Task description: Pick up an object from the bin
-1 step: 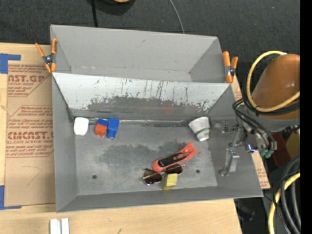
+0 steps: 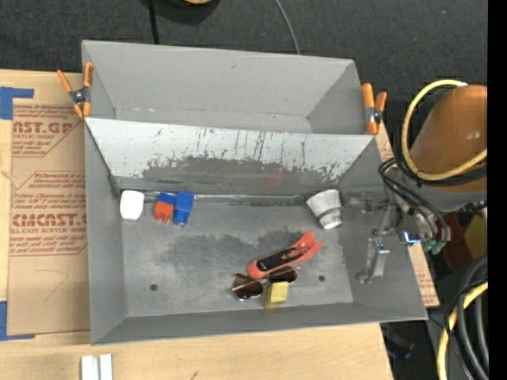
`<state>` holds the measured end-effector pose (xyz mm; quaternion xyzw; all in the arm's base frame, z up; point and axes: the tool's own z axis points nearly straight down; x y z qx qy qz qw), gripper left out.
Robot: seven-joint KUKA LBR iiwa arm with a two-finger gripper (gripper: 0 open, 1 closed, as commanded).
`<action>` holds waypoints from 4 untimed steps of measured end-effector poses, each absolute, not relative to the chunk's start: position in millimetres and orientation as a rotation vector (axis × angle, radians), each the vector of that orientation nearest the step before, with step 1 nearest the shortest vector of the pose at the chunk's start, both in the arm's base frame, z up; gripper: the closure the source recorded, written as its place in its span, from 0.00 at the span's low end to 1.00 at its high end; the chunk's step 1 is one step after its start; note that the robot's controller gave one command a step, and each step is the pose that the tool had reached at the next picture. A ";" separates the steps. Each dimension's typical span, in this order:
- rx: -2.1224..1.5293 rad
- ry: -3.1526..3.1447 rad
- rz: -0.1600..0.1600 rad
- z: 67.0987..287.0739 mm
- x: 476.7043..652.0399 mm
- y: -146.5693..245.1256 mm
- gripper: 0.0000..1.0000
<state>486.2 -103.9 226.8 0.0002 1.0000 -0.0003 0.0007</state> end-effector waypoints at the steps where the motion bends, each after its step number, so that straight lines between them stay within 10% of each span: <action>1: 0.085 3.135 -0.002 180.9 488.7 -67.3 0.00; 2: 0.141 3.137 0.000 118.7 509.2 -60.5 1.00; 3: 0.143 3.137 -0.001 118.7 509.2 -60.9 0.00; 4: 0.142 3.137 -0.001 118.7 509.1 -61.0 1.00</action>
Offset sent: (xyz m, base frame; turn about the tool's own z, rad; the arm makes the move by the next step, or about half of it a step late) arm 0.0229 0.0422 -0.1074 0.0912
